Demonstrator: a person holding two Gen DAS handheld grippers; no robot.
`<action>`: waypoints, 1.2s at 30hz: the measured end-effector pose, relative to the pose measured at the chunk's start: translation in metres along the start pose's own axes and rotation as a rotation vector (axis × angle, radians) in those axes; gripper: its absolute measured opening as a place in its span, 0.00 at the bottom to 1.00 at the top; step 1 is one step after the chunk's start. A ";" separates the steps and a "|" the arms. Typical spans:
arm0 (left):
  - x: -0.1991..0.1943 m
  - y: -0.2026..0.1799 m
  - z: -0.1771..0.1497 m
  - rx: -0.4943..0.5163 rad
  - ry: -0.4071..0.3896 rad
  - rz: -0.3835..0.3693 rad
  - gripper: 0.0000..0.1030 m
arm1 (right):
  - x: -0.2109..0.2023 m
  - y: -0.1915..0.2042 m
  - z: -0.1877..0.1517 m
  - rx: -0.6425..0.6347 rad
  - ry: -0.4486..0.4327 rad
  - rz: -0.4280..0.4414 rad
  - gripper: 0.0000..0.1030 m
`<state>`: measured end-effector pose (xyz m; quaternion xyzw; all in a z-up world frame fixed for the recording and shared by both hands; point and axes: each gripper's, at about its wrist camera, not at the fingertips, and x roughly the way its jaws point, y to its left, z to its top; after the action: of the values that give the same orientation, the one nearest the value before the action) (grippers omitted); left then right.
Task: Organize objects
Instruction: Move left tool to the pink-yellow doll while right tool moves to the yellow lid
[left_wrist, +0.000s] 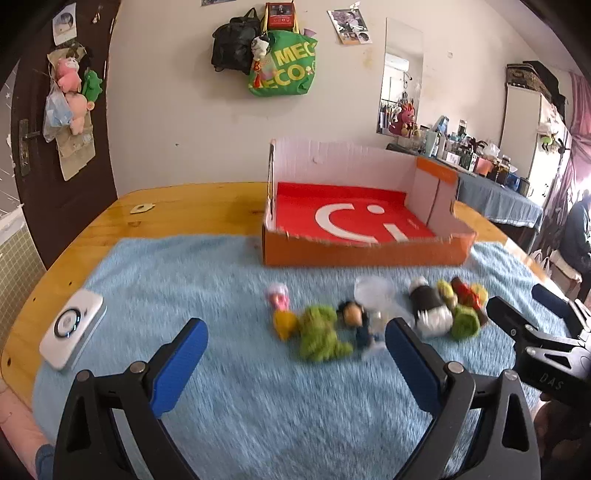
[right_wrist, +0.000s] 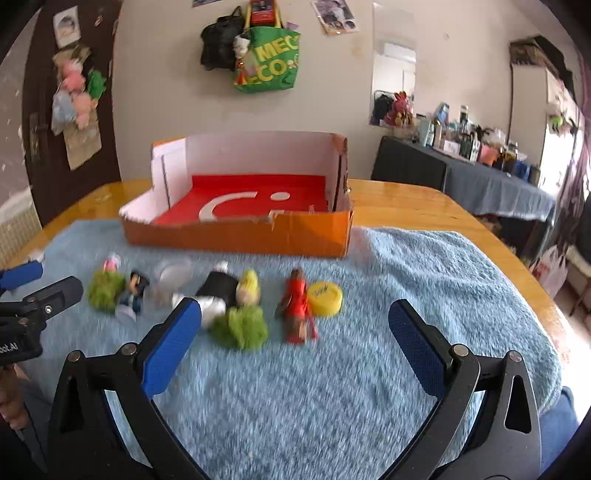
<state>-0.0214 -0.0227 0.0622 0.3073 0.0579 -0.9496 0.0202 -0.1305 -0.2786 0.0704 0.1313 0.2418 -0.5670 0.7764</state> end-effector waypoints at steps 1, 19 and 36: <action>0.003 0.003 0.004 -0.005 0.012 -0.003 0.96 | 0.003 -0.005 0.004 0.017 0.009 0.010 1.00; 0.068 0.042 0.034 -0.043 0.275 0.018 0.94 | 0.061 -0.053 0.023 0.045 0.217 0.015 1.00; 0.094 0.049 0.029 -0.057 0.345 0.063 0.92 | 0.072 -0.061 0.015 -0.018 0.312 0.126 1.00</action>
<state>-0.1109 -0.0756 0.0253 0.4667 0.0777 -0.8797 0.0482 -0.1679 -0.3645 0.0494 0.2257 0.3560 -0.4877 0.7645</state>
